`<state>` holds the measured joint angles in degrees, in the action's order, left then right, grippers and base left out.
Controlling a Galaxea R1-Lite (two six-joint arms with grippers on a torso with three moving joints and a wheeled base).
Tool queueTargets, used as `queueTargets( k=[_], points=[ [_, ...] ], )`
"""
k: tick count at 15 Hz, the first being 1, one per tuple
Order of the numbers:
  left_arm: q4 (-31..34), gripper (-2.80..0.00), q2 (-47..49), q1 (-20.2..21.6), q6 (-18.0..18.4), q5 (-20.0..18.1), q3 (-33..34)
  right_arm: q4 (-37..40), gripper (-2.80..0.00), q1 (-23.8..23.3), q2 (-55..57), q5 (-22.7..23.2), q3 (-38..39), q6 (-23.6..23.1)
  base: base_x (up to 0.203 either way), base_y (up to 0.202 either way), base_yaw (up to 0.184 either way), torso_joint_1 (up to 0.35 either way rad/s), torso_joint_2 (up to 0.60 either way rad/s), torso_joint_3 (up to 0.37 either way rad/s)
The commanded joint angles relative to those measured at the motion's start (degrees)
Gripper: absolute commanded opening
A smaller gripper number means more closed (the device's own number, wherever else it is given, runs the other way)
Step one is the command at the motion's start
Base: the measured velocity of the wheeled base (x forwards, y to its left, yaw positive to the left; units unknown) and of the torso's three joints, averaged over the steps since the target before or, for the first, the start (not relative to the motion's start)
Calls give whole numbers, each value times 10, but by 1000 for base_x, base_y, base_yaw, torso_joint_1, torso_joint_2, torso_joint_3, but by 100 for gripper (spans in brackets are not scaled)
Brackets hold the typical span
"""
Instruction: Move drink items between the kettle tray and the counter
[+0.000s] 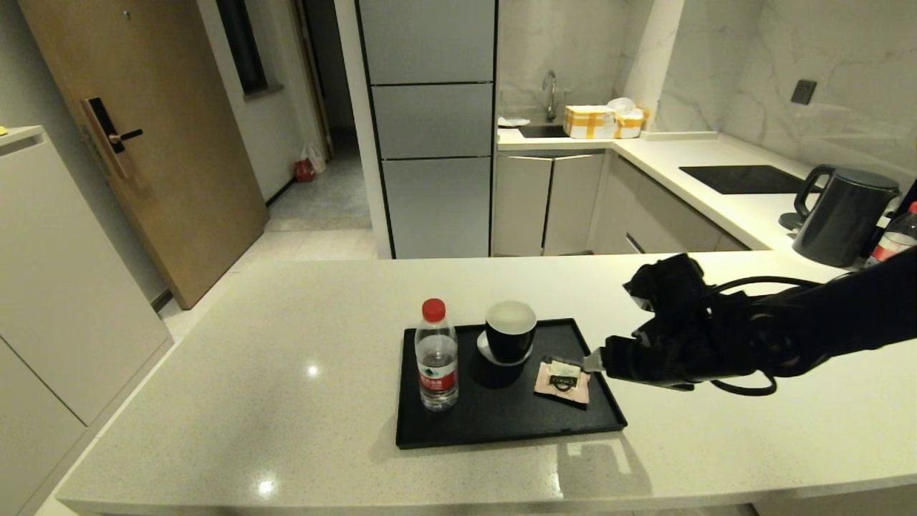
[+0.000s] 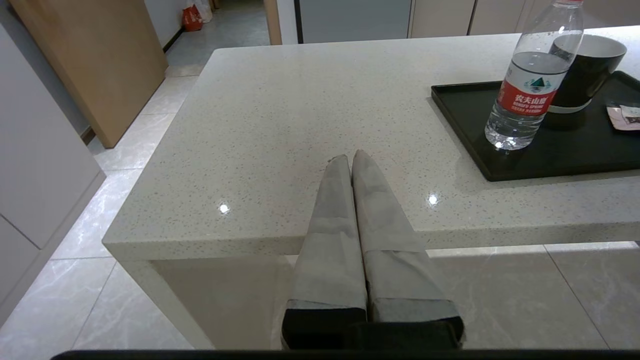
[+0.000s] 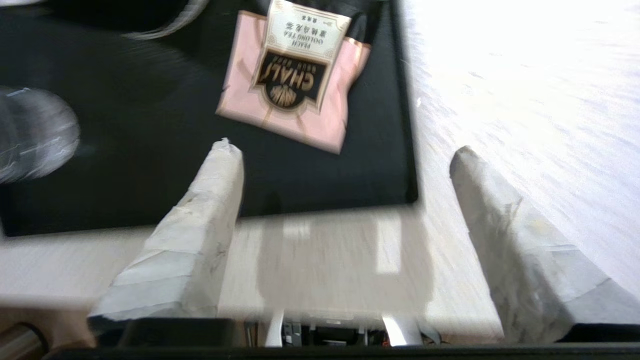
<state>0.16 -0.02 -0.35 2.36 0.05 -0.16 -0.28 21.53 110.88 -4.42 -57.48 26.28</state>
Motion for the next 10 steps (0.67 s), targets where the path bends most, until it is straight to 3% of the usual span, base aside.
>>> queueTargets(
  k=[1,4,7,10],
  points=[
    [0,-280,-1,0,0,0,0,27,-280,-2,-140,-1,39,6,0,0,0,0,0,0],
    [0,-280,-1,0,0,0,0,96,-280,-4,-281,-4,65,34,0,0,0,0,0,0],
    [0,-280,-1,0,1,0,0,214,-280,-8,-445,-17,58,56,0,0,0,0,0,0],
    [0,-280,-1,0,0,0,1,384,-280,-52,-593,-98,-5,89,0,0,0,0,0,0]
  ],
)
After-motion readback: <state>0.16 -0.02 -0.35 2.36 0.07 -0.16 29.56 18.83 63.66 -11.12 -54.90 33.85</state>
